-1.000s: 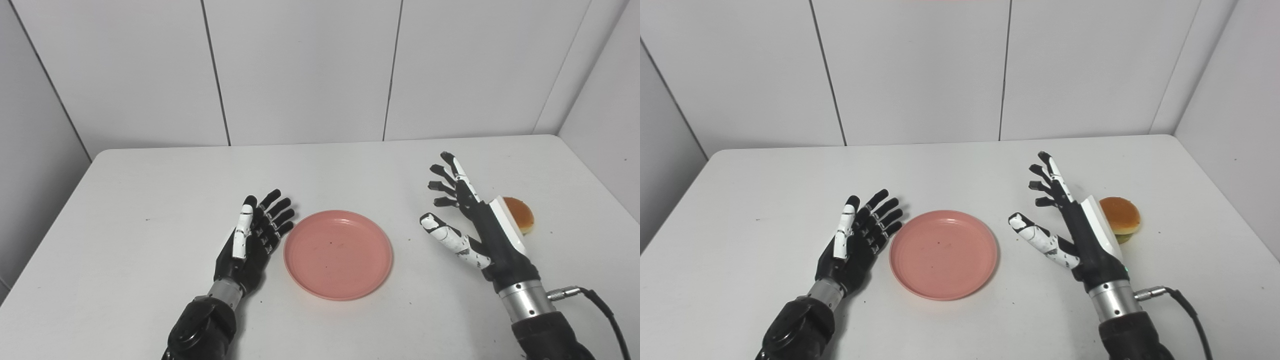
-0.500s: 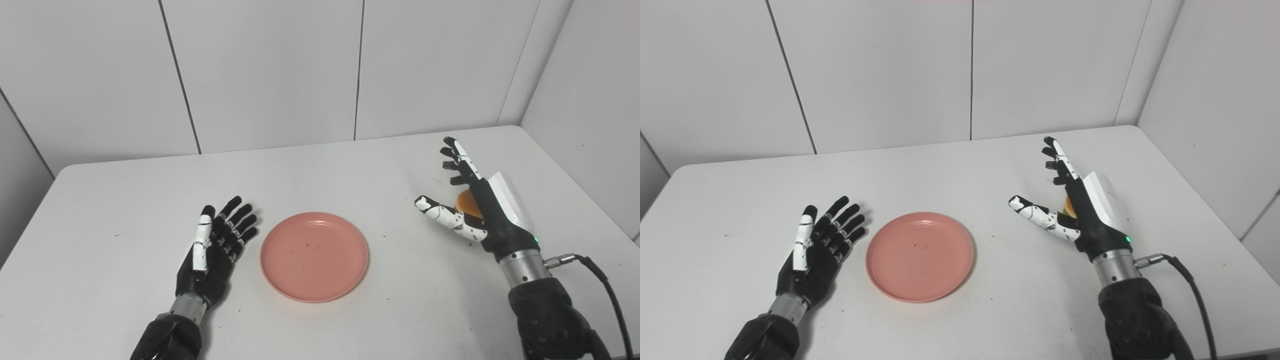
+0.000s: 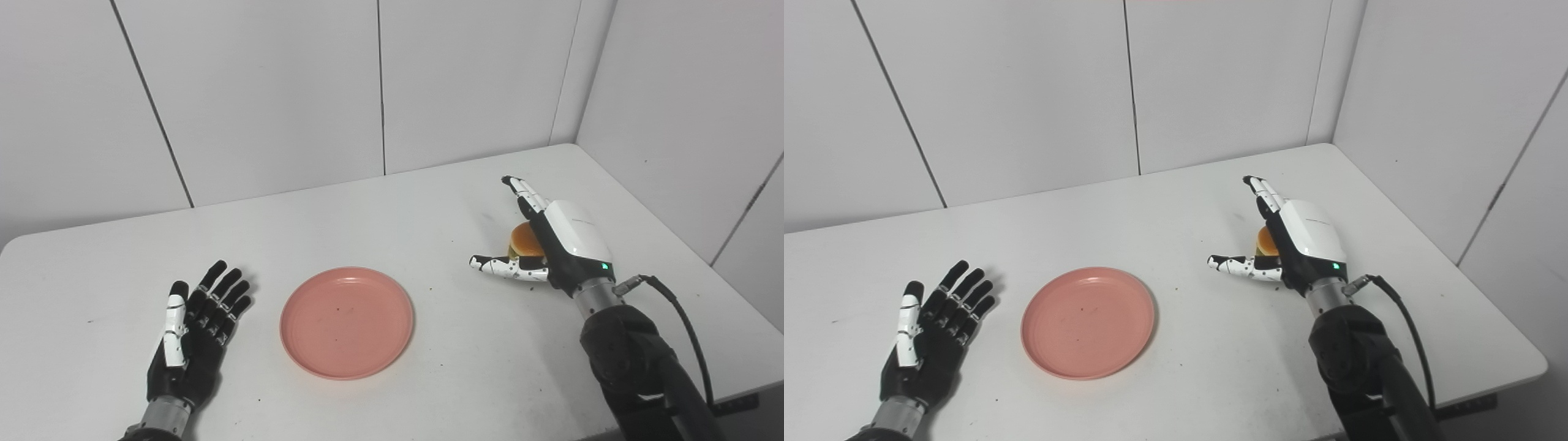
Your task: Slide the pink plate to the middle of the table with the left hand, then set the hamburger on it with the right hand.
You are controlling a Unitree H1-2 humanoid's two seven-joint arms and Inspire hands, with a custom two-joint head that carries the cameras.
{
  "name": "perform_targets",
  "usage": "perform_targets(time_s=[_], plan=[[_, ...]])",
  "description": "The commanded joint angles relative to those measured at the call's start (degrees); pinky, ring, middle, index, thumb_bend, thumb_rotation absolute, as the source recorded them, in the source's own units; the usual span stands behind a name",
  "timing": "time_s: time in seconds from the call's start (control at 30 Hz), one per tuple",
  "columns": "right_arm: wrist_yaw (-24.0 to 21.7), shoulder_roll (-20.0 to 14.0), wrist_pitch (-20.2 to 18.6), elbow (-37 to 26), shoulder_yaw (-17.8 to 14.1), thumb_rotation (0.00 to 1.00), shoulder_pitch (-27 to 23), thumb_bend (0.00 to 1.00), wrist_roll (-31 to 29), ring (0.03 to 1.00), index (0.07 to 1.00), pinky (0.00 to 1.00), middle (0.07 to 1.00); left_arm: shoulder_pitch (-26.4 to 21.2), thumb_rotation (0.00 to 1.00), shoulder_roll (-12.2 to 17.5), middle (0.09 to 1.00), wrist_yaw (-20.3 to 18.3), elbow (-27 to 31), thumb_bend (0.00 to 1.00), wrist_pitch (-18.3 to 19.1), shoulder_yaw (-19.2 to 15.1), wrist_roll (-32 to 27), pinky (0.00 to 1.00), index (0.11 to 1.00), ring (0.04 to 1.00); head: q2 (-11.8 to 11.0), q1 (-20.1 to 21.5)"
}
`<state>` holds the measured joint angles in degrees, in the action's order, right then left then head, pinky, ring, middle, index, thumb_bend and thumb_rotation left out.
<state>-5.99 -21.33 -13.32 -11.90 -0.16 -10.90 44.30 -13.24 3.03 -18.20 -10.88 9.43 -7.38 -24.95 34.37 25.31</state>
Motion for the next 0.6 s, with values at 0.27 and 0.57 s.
perform_targets(time_s=[0.27, 0.57], plan=[[1.35, -2.12, -2.89, 4.29, 0.93, 0.56, -5.00, 0.86, 5.03, 0.908, 0.952, 0.74, 0.973, 0.21, 1.00, 1.28, 0.880, -0.67, -1.28, 0.51, 0.63, -0.54, -1.14, 0.91, 0.874, 0.888, -0.44, 1.87], [2.20, -2.79, -4.45, 8.52, 1.20, 0.54, -7.09, 0.86, 6.19, 0.928, 0.956, 0.79, 0.989, 0.37, 1.00, 1.40, 0.881, -0.47, -0.84, 0.51, 1.46, -0.65, -1.55, 0.91, 0.876, 0.886, -0.41, 2.23]])
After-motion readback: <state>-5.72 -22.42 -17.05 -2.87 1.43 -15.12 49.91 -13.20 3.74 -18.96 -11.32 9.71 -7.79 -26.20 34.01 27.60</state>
